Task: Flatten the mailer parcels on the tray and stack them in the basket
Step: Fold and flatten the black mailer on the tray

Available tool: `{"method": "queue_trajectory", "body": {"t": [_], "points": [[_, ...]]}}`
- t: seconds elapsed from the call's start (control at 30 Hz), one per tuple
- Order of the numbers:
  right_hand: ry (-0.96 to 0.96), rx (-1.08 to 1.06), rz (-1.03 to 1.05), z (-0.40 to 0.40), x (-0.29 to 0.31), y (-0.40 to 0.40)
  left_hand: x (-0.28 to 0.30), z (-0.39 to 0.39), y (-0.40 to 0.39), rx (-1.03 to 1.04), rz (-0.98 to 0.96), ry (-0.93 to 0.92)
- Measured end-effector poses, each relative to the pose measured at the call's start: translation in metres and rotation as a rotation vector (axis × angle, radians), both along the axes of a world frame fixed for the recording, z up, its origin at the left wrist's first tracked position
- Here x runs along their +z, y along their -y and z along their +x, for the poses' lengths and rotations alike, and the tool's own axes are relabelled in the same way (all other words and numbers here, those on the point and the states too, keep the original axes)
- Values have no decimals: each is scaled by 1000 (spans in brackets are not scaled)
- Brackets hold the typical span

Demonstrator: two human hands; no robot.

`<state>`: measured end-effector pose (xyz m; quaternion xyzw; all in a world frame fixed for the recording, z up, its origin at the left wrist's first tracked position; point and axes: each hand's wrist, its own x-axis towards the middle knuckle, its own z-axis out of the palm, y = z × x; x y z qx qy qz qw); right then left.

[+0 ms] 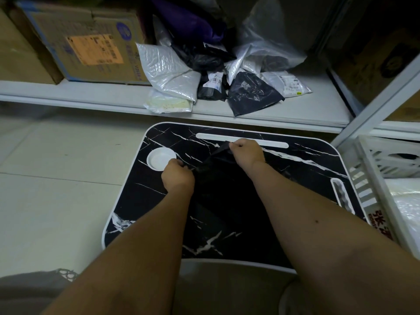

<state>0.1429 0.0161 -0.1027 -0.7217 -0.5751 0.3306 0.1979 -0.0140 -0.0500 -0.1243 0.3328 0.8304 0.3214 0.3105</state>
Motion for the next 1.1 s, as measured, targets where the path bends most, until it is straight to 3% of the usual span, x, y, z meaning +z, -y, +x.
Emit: {"method": "queue_trajectory", "body": {"t": [0.27,0.5,0.6,0.77,0.87,0.97,1.1], "points": [[-118,-221,51,14,6,3,1,1,-2,-313,-111,-40],[63,-409,18,18,11,14,10,5,8,-271,-123,-232],[147,-403,124,19,14,15,9,-7,13,-166,-212,-241],[459,-215,421,11,8,40,10,-25,19,103,-269,-138],[567,130,521,4,-9,71,14,-17,21,137,-256,-89],[489,479,356,6,-29,95,14,-14,24,139,-187,-57],[608,479,88,30,-33,101,11,-9,38,132,-205,-84]]}}
